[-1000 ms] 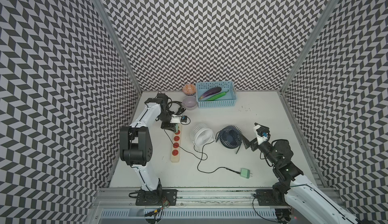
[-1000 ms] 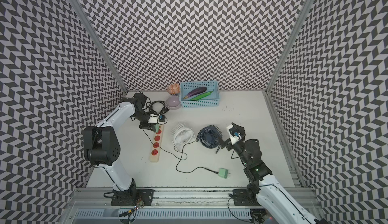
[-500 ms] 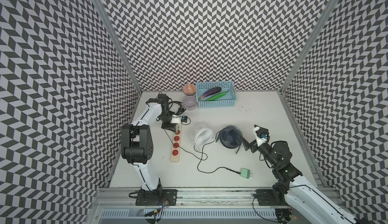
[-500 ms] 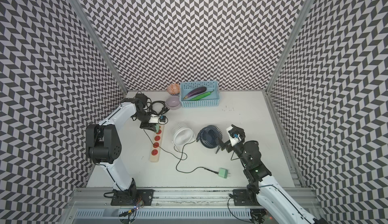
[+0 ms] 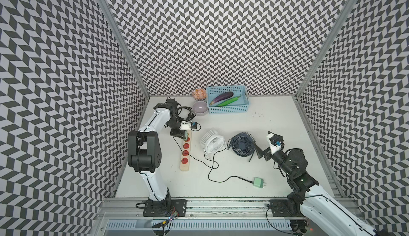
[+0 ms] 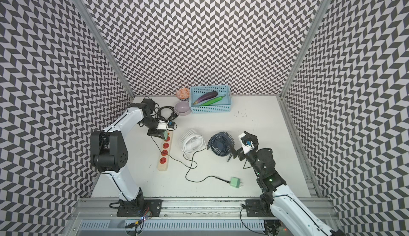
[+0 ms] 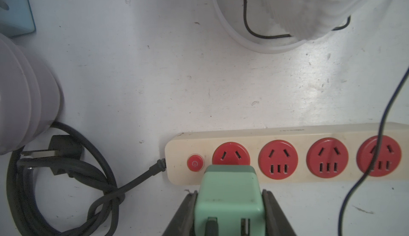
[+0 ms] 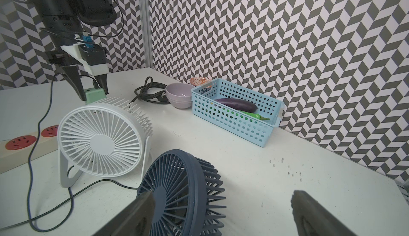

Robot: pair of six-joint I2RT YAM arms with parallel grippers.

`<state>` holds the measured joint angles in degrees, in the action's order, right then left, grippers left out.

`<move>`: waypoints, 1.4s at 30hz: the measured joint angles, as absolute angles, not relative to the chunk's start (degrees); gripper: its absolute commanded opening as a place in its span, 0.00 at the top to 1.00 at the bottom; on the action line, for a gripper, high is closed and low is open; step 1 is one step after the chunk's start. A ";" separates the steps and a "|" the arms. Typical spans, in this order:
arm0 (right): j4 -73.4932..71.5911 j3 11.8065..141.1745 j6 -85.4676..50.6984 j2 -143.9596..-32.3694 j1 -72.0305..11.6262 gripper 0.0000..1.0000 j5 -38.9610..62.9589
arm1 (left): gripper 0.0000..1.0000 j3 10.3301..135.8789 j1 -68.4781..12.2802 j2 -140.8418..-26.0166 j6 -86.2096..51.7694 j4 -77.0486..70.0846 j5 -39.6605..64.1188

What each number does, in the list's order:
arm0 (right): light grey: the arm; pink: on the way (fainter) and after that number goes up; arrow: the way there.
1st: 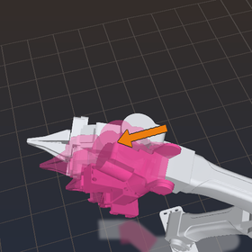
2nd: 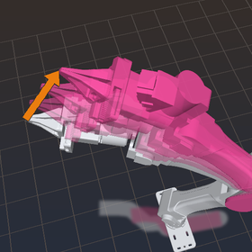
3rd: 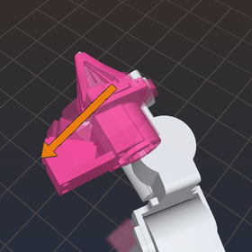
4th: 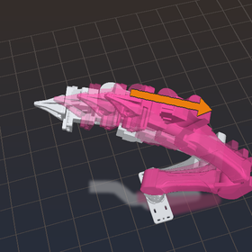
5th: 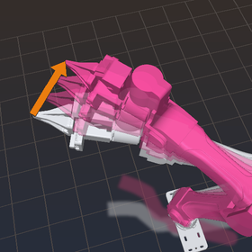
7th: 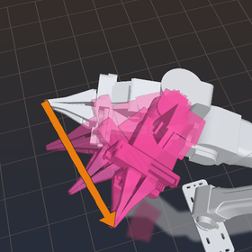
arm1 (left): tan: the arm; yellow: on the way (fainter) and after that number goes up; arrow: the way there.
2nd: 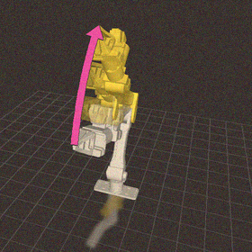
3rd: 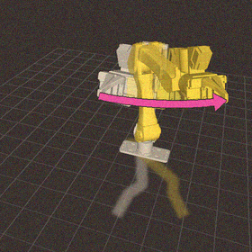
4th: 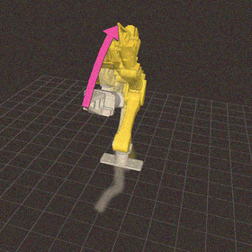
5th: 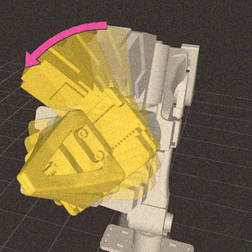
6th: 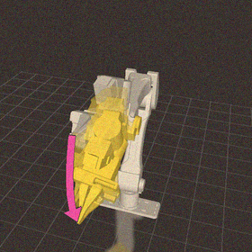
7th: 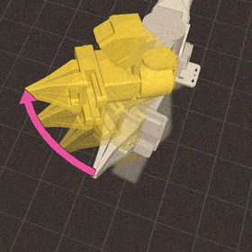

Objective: Plug the desk fan into the power strip
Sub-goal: Insert the plug into the socket.

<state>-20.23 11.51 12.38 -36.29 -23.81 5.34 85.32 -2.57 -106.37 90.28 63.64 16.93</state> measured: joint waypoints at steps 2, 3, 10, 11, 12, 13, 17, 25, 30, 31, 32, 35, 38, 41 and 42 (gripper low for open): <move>-20.23 11.51 12.40 -36.29 -23.81 0.01 5.34 | 1.00 85.32 -2.48 -106.65 90.15 63.75 16.84; -20.23 11.51 12.40 -36.29 -23.81 0.00 5.34 | 1.00 85.32 -2.48 -106.74 90.13 63.75 16.86; -20.25 11.51 12.43 -36.29 -23.81 0.00 5.34 | 1.00 85.32 -2.24 -106.80 89.95 63.61 16.97; -20.25 11.51 12.43 -36.29 -23.81 0.00 5.34 | 1.00 85.32 -2.22 -106.83 89.93 63.57 16.97; -20.25 11.51 12.43 -36.29 -23.81 0.00 5.34 | 1.00 85.32 -2.22 -106.83 89.93 63.55 16.97; -20.25 11.51 12.43 -36.29 -23.81 0.00 5.34 | 1.00 85.32 -2.22 -106.83 89.93 63.53 16.99; -20.25 11.51 12.43 -36.29 -23.81 0.00 5.34 | 1.00 85.32 -2.22 -107.00 89.91 63.40 17.06; -20.73 11.40 12.40 -36.29 -23.81 0.00 5.32 | 1.00 85.30 -1.96 -107.70 88.95 63.18 17.45; -21.21 11.40 12.43 -36.32 -23.81 0.00 5.32 | 1.00 85.10 -1.91 -108.75 88.90 62.72 17.72; -21.23 11.38 12.43 -36.34 -23.81 0.00 5.32 | 1.00 85.10 -1.85 -108.75 88.90 62.72 17.78; -21.28 11.38 12.43 -36.34 -23.81 0.00 5.32 | 1.00 85.10 -1.83 -108.75 88.88 62.72 17.82; -21.45 11.27 12.43 -36.36 -23.81 0.01 5.34 | 1.00 85.10 -1.85 -108.79 88.86 62.70 17.80; -21.54 11.09 12.43 -36.36 -23.81 0.01 5.32 | 1.00 85.10 -1.85 -108.86 88.84 62.67 17.80; -21.58 11.07 12.43 -36.36 -23.81 0.00 5.34 | 1.00 85.10 -1.85 -108.90 88.82 62.67 17.82; -21.58 11.07 12.43 -36.36 -23.81 0.00 5.34 | 1.00 85.10 -1.85 -108.95 88.82 62.67 17.85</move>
<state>-21.58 11.07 12.43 -36.36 -23.81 5.34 85.10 -1.85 -108.95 88.82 62.67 17.85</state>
